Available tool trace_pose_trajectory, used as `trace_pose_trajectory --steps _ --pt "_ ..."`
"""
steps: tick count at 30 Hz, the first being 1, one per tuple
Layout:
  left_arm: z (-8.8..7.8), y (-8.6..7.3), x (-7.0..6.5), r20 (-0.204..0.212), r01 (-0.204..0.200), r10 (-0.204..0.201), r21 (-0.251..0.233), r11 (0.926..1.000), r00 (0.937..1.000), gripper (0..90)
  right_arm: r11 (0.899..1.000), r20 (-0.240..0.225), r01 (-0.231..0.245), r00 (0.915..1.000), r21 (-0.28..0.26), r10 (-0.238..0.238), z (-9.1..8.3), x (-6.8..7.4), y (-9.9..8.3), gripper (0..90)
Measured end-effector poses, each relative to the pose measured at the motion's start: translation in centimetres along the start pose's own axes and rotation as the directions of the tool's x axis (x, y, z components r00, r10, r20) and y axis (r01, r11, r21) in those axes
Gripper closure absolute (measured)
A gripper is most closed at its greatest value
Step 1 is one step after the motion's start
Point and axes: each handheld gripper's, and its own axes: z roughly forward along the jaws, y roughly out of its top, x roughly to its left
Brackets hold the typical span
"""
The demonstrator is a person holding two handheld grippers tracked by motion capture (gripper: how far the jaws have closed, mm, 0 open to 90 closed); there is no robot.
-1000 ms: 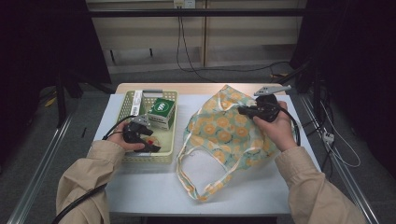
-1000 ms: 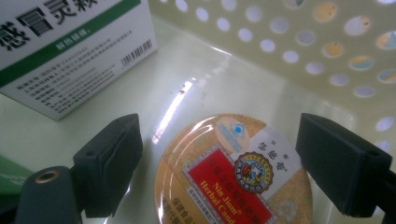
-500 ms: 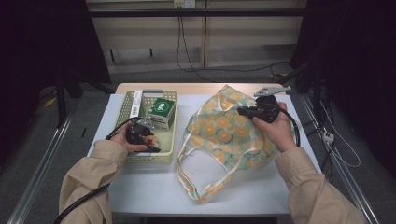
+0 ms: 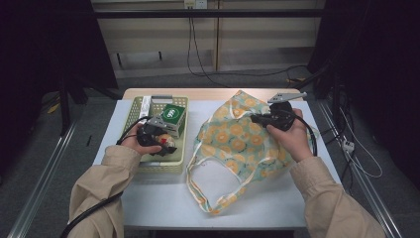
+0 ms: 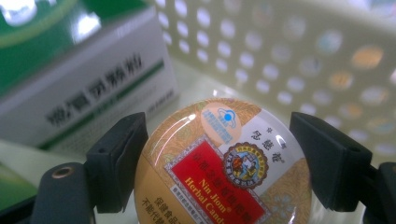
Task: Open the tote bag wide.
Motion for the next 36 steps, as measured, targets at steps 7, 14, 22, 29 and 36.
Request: trace_pose_trajectory --steps 7,14,22,29,36 --pt "-0.9 1.7 -0.3 -0.025 0.03 -0.032 -0.046 0.9985 0.9992 21.3 1.0 -0.003 -0.005 1.0 -0.002 0.005 0.2 0.0 -0.3 89.9" --pt "-1.5 3.0 -0.6 0.022 0.066 -0.065 -0.056 0.9962 0.9976 21.4 1.0 -0.009 -0.007 0.9999 0.001 0.007 0.5 0.2 -0.4 89.9" --pt "-2.7 4.5 -1.2 0.022 0.084 -0.082 -0.092 0.9922 0.9964 21.4 1.0 -0.012 -0.007 0.9999 -0.002 0.007 0.6 0.3 -0.3 89.9" --pt "-3.0 5.7 -1.9 0.026 0.076 -0.073 -0.098 0.9923 0.997 21.5 1.0 -0.01 -0.004 0.9999 -0.002 0.004 0.6 0.5 -0.3 89.9" --pt "-2.8 7.2 -3.2 0.058 0.049 -0.042 -0.117 0.9919 0.9974 21.5 1.0 -0.001 -0.016 0.9999 0.005 0.016 1.0 0.1 -0.4 89.9"
